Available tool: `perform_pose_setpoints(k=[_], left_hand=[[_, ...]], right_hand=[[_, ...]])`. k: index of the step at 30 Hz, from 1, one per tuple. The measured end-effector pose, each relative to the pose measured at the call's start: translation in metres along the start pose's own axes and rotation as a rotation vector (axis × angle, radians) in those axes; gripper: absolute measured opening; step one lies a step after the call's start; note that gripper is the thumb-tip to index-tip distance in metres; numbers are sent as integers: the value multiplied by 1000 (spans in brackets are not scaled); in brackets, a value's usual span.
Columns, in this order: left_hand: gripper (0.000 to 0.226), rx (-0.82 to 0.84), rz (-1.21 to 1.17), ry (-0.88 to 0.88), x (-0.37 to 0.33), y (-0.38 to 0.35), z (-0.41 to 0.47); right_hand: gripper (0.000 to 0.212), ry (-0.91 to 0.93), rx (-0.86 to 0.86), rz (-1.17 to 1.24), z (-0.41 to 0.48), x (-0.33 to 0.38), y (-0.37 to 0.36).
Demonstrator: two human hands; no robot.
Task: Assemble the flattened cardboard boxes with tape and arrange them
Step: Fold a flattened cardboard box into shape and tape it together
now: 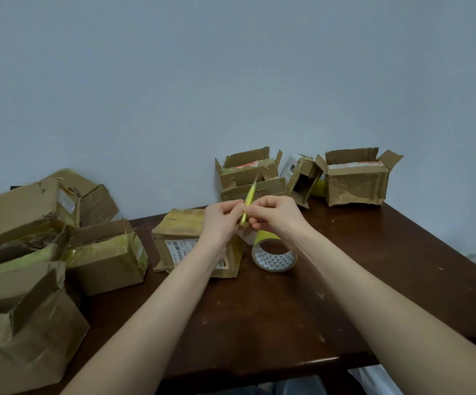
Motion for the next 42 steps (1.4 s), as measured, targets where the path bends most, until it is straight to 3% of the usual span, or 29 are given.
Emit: perform_pose_setpoints(k=[3,6,9,11,13,20,28,33,36,42], left_hand=[[19,-6,88,-84,-5,4,1],[20,-165,439,-226,-12,14,4],[18,-259,645,-296,-5,21,1],[17,-239,683,-291,7,16,-4],[15,-240,745,-289,20,10,-10],[10,-295,727,-293,32,12,-14],[9,-294,729,-293,34,13,-13],[9,-295,741,-276,35,12,-14],[13,-292,722,-282,36,13,-12],[10,-308,753,-428,26,17,-15]], right_hand=[[8,14,3,-36,4,-1,4],[12,109,-181,-447,16,0,28],[53,-74,-68,-817,20,-7,51],[60,-199,64,-800,18,-16,53],[50,-220,106,-736,18,-22,49],[40,-66,66,-893,16,-15,48],[31,-116,-49,-1054,9,-16,30],[37,-128,-171,-1242,9,-16,26],[37,-139,-177,-1227,11,-18,26],[17,-101,-227,-1111,11,-18,24]])
Point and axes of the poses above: each hand's wrist, its own z-axis towards the middle knuckle, its own y-axis out of the back of the hand, x = y × z, the point moved 2 cm from there along z, towards the middle knuckle, and after that the axes turned 12 degrees about z, right-handed, at the moved point
